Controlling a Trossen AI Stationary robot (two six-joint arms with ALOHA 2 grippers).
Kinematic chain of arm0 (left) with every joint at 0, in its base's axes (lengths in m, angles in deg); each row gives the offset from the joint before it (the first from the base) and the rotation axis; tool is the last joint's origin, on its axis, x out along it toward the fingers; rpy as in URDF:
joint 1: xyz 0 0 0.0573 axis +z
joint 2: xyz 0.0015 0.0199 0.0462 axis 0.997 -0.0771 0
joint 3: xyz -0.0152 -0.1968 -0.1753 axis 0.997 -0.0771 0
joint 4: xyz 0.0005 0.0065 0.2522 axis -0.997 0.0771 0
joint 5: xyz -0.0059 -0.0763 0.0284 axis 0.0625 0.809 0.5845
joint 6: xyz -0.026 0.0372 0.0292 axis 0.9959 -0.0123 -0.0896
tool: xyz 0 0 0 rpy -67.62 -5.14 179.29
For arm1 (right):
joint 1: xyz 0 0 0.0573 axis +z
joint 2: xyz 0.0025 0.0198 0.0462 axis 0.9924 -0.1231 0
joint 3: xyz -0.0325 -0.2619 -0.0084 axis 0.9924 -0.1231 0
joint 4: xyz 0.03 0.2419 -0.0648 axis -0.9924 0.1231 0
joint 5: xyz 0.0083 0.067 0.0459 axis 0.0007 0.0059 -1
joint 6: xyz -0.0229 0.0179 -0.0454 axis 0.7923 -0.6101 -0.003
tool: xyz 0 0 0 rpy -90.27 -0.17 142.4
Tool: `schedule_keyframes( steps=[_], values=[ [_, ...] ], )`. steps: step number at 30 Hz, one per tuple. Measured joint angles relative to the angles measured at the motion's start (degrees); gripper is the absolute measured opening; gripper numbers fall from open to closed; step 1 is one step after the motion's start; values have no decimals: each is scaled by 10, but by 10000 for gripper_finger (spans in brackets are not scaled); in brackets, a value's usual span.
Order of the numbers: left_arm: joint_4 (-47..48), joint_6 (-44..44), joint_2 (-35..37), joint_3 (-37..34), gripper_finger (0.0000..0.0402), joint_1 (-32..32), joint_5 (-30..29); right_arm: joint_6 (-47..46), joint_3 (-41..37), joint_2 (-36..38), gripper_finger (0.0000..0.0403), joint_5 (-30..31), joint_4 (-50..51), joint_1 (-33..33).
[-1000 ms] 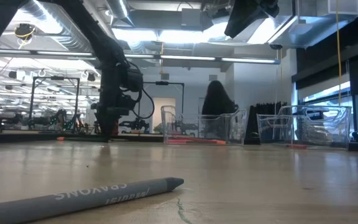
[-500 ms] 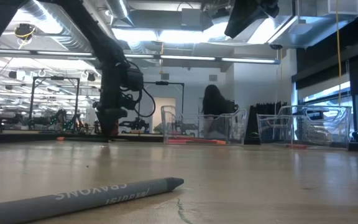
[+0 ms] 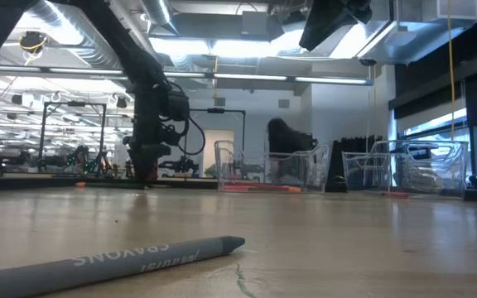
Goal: Sort crayons/erasers/pens/pencils in bins
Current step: Put the dark blue pencil into the top left transparent bin
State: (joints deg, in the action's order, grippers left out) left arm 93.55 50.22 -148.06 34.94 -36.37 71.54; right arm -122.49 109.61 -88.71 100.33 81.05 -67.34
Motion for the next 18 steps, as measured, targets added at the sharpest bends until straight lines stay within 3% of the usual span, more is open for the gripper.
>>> schedule_keyframes(
  steps=[18],
  values=[
    [1, 2, 3, 0, 94, 4, 0, 0, 0, 0, 130, 0, 0, 0]
  ],
)
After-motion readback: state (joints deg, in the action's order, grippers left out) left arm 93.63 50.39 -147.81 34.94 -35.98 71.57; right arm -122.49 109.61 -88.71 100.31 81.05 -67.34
